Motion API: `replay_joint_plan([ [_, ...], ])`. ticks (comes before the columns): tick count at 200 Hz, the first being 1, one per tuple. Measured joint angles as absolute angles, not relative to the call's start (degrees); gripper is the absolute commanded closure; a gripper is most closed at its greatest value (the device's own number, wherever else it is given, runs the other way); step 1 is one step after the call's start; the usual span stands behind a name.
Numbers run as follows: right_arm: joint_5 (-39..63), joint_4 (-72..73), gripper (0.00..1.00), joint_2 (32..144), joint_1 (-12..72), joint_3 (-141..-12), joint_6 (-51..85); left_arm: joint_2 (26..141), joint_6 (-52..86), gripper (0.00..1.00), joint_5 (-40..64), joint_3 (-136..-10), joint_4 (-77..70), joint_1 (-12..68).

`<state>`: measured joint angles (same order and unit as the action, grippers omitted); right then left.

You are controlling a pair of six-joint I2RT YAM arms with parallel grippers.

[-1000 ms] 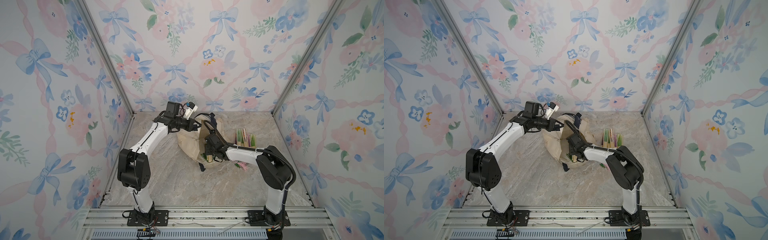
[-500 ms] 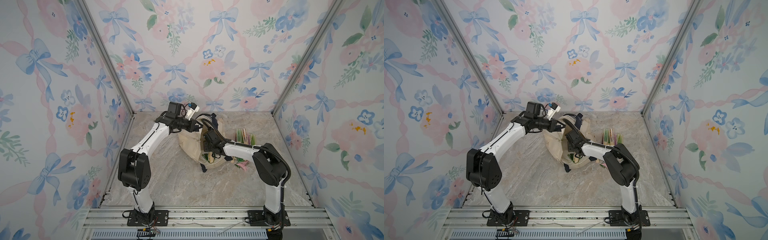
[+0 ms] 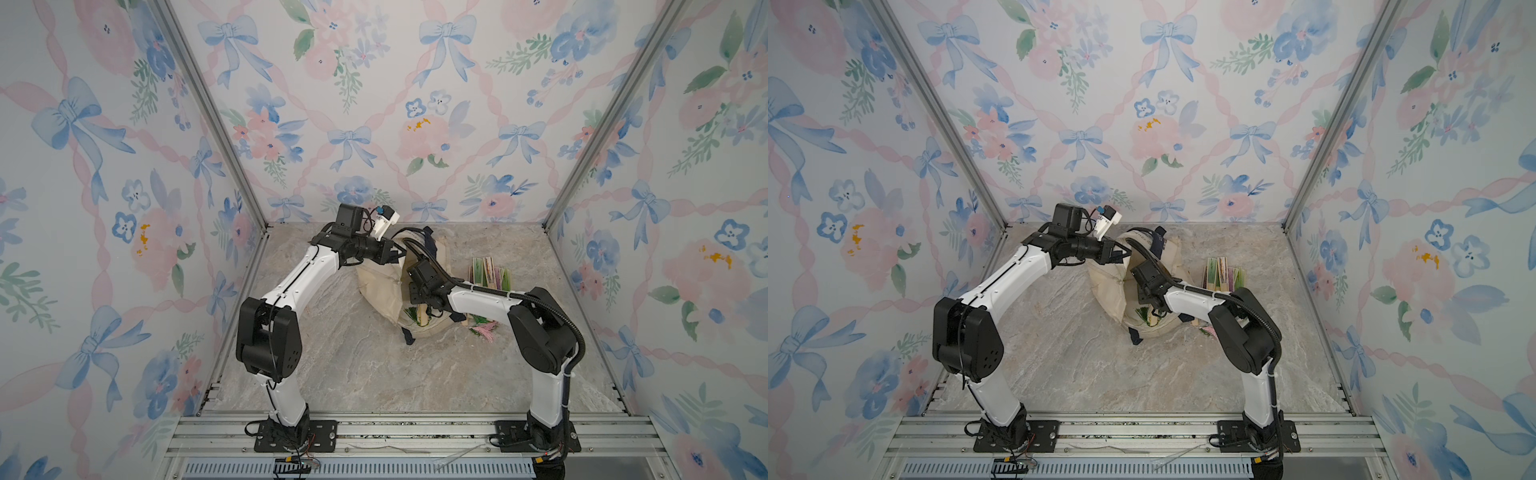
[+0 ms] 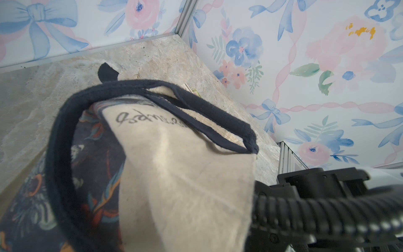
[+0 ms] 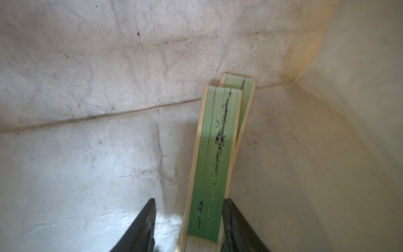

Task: Take out the folding fans from the tote bags
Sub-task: Pick up the folding fan from the canvas bag.

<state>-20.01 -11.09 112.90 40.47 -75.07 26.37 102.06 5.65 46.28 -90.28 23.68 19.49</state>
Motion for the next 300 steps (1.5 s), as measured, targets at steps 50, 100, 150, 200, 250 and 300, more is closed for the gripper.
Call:
replay_joint_plan([
  [50,-20.21,-11.35,0.51,112.75,40.47,-74.87,26.37,102.06,5.65,1.00,46.28,-90.28,23.68,19.53],
  [100,-20.16,-12.49,0.50,112.75,40.47,-74.98,26.37,102.06,5.65,1.00,46.28,-90.28,23.68,19.53],
  [150,-20.14,-12.69,0.50,112.75,40.42,-74.98,26.37,102.06,5.65,1.00,46.28,-90.28,23.68,19.53],
  [200,-19.44,-12.71,0.51,113.93,40.42,-75.79,26.37,102.06,5.65,1.00,46.26,-90.28,23.68,19.53],
  [250,-17.96,-12.32,0.52,114.39,40.16,-76.05,26.02,102.06,5.63,1.00,46.26,-90.28,23.68,19.53],
  [300,-15.25,-10.33,0.52,114.39,40.16,-75.85,25.06,102.06,5.65,1.00,46.24,-90.28,23.68,19.53],
])
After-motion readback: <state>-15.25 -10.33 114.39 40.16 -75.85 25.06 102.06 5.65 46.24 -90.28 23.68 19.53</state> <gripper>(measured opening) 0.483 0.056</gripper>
